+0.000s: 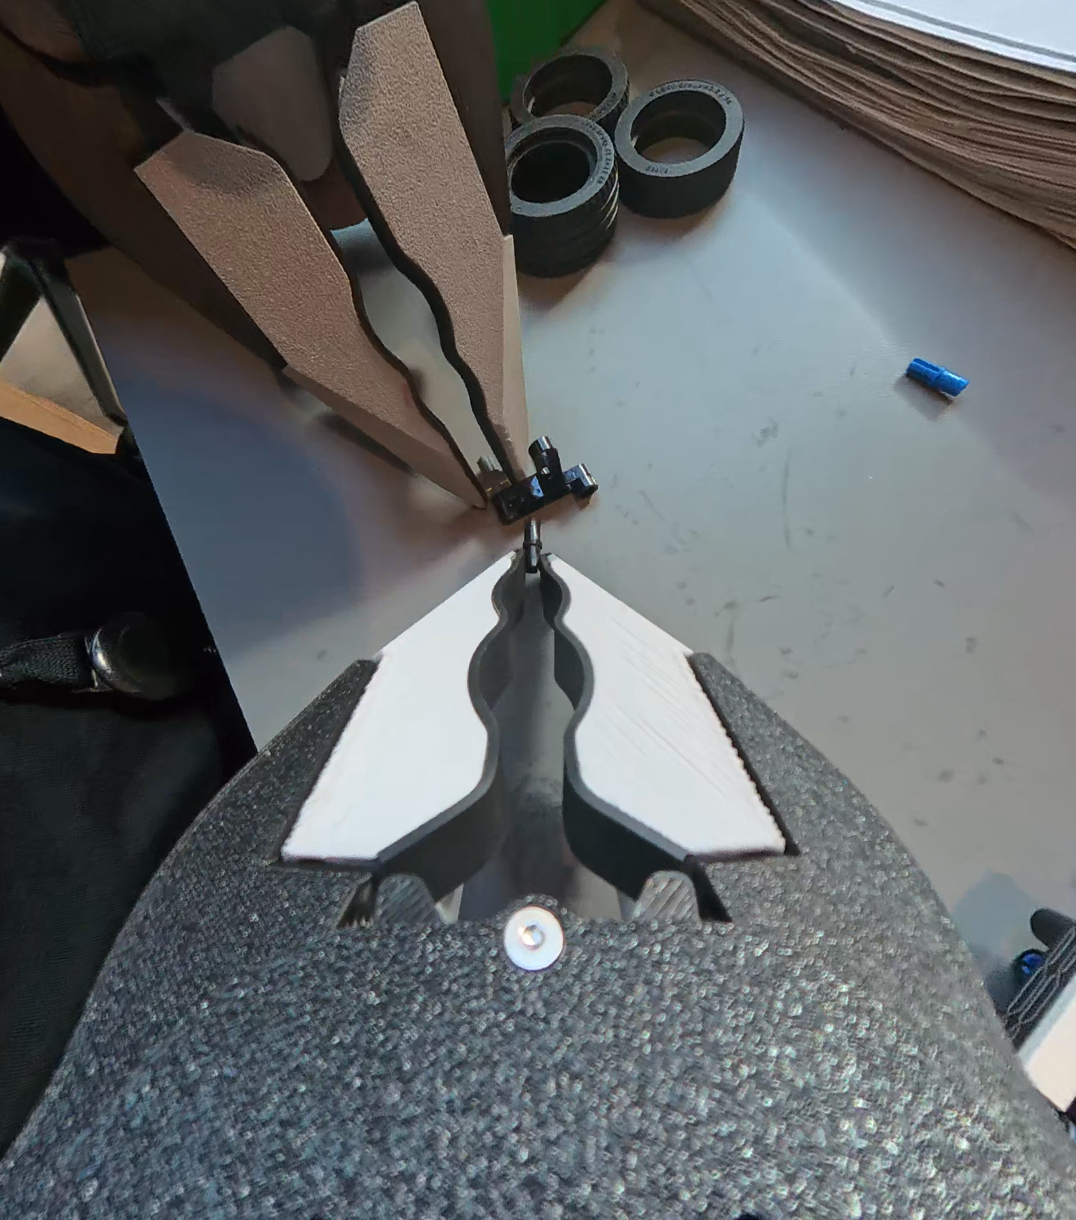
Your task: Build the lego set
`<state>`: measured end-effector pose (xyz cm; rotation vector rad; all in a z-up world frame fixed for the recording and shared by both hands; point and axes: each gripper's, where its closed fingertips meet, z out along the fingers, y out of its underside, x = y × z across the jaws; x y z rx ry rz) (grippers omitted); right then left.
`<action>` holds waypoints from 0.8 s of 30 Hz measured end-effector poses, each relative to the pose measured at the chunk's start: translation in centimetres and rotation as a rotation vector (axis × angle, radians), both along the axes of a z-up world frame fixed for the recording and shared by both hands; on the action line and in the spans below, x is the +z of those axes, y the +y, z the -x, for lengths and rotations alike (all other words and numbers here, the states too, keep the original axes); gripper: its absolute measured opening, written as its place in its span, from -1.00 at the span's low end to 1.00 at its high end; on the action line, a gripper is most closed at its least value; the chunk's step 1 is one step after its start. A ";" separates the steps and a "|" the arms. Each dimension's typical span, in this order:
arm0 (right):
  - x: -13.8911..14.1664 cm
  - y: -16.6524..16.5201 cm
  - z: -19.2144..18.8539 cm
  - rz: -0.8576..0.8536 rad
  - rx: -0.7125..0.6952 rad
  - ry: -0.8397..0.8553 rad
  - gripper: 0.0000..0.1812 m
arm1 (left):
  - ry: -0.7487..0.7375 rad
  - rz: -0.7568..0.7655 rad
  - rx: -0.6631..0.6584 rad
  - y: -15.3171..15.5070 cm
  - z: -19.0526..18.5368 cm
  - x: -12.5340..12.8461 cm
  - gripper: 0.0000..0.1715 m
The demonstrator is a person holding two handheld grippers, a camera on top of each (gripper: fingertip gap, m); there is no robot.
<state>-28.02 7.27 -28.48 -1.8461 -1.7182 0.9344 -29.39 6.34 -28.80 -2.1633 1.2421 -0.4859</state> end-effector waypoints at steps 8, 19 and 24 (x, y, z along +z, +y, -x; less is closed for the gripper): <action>-0.1 0.1 0.0 -0.023 0.022 -0.010 -0.96 | -0.007 0.003 0.006 0.0 -0.2 0.0 -0.91; -0.2 0.2 0.1 -0.022 0.054 -0.014 -0.96 | -0.042 -0.009 0.006 0.3 -0.4 0.0 -0.93; -0.2 0.1 0.3 -0.062 0.064 -0.014 -0.96 | -0.032 -0.013 -0.010 -0.1 -0.2 0.0 -0.93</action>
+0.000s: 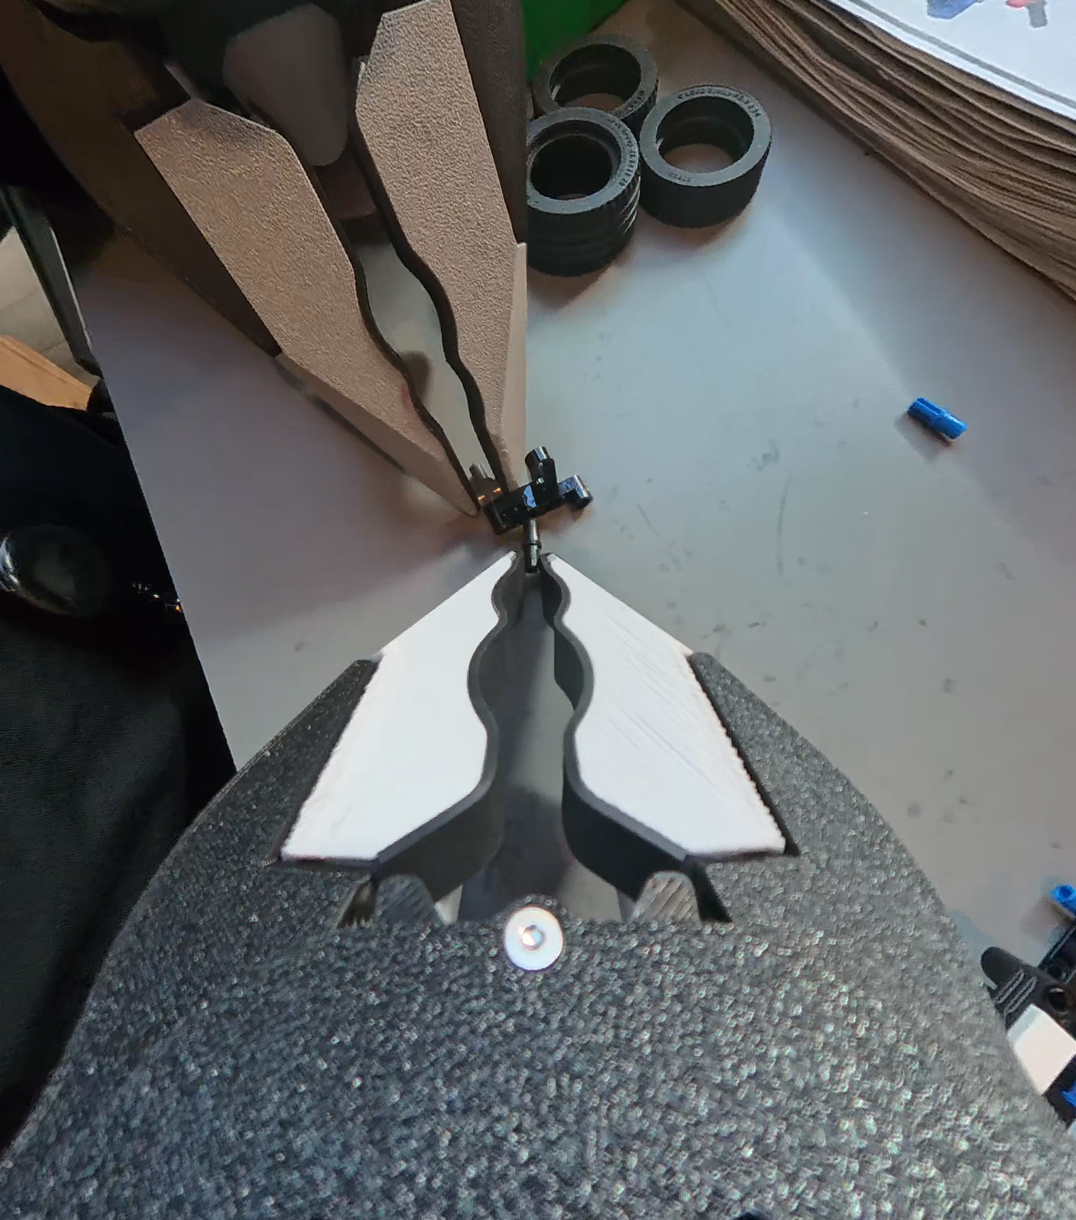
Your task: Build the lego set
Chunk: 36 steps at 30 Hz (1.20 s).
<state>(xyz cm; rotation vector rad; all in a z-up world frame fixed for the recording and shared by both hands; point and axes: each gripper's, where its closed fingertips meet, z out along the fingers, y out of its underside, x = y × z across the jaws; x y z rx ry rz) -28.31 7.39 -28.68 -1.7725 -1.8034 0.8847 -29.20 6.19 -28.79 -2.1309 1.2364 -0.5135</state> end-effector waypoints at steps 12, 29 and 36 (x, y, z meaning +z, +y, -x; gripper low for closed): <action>-0.1 0.1 -0.4 -0.065 0.006 -0.001 -0.96 | 0.035 -0.019 0.026 0.2 0.4 0.0 -0.84; 0.0 0.0 0.0 -0.113 0.075 0.009 -0.97 | 0.001 -0.004 -0.024 0.0 -0.3 0.0 -0.93; 0.0 -0.2 0.1 -0.154 0.180 0.015 -0.97 | 0.010 0.004 -0.056 -0.2 -0.2 0.0 -0.94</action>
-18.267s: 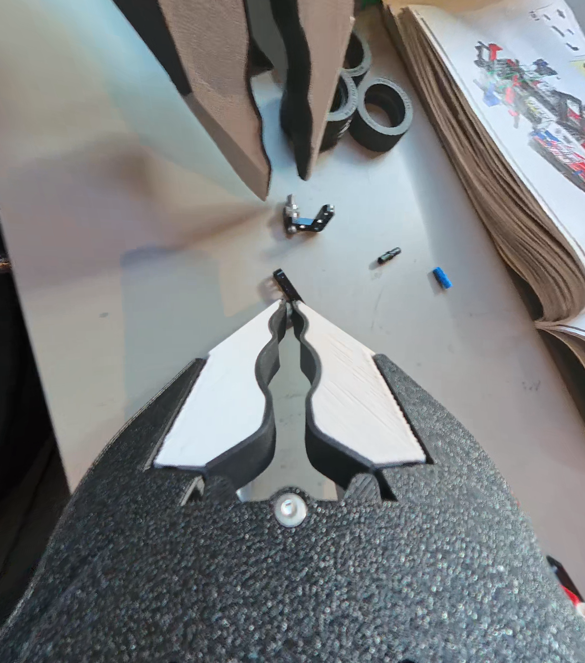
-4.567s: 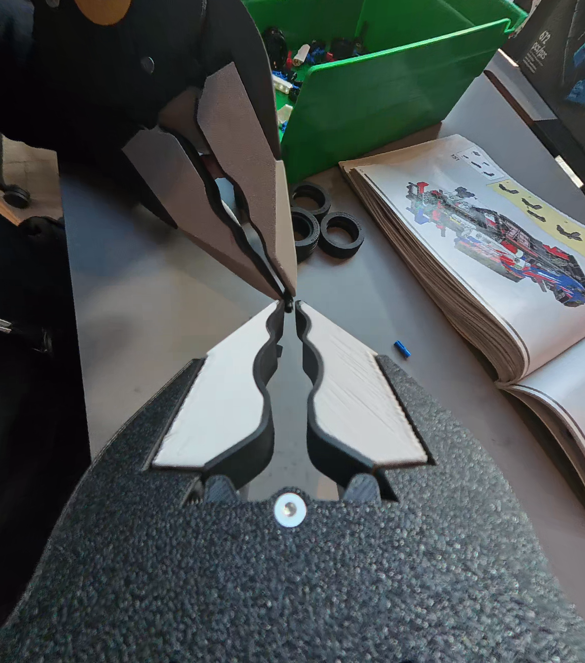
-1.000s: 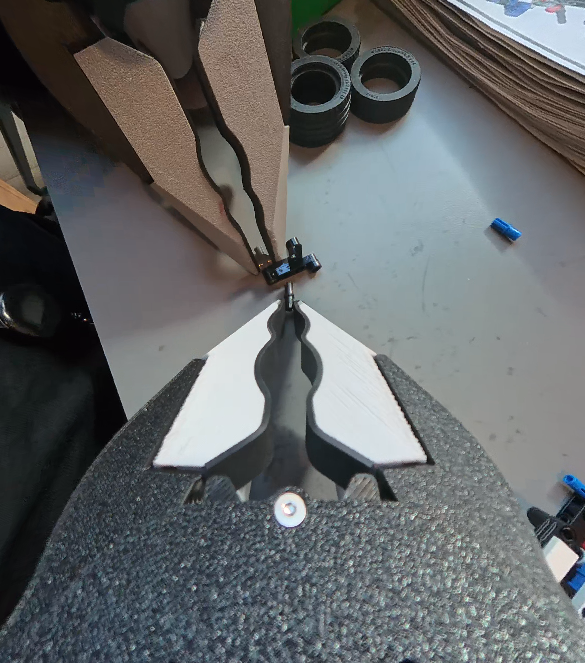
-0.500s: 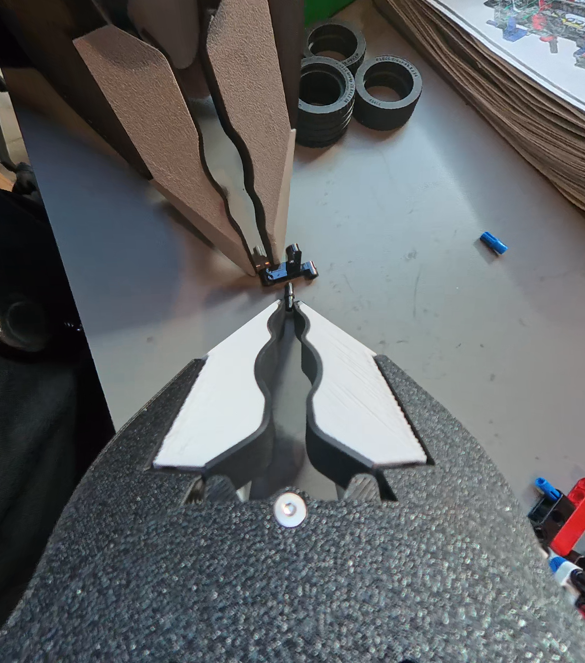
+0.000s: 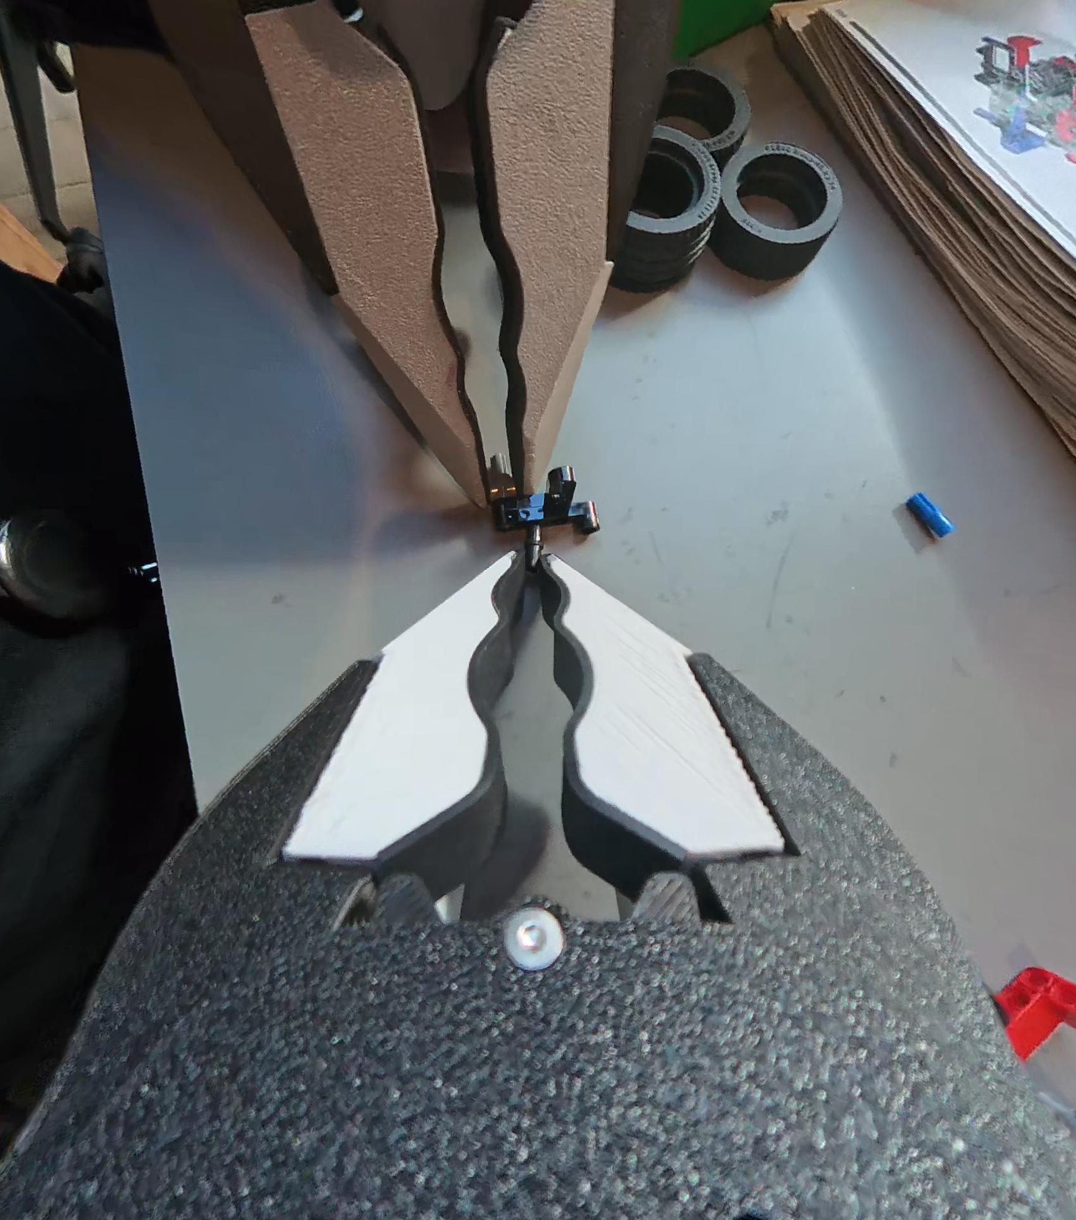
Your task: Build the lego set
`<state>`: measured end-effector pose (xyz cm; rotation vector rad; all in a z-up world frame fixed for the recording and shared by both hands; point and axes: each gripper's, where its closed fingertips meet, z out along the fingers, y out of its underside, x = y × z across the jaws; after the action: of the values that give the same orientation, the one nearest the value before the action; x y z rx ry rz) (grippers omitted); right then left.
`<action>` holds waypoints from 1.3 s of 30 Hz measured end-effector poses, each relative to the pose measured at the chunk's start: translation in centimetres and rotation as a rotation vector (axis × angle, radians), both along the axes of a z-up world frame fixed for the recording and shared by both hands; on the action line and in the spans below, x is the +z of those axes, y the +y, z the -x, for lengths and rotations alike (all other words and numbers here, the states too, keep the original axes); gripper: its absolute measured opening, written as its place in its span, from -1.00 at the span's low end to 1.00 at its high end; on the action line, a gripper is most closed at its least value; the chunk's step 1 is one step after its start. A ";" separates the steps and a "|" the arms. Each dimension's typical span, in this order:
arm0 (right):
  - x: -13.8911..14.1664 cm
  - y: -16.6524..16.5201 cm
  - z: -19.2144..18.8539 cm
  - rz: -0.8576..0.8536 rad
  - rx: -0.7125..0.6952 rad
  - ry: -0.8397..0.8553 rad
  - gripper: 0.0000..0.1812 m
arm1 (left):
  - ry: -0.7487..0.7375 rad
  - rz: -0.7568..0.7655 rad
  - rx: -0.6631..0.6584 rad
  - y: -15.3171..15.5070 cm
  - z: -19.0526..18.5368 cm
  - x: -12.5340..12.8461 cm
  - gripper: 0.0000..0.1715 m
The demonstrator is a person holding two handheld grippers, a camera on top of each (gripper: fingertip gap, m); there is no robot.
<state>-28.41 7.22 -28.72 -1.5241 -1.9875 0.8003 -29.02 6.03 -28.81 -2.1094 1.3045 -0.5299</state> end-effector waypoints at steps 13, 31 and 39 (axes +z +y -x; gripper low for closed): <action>0.1 -0.1 0.3 -0.165 0.222 0.057 -0.97 | -0.012 0.029 -0.042 -0.1 0.1 0.0 -0.94; 0.0 -0.3 0.3 -0.002 0.116 0.010 -0.98 | -0.002 0.019 -0.053 -0.1 0.1 0.0 -0.95; -0.1 -0.3 0.2 -0.047 0.073 0.021 -0.96 | 0.018 0.013 -0.067 -0.2 0.1 0.0 -0.94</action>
<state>-28.58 6.97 -28.77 -1.4184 -2.0419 0.7904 -29.15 5.86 -28.84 -2.0911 1.3890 -0.5502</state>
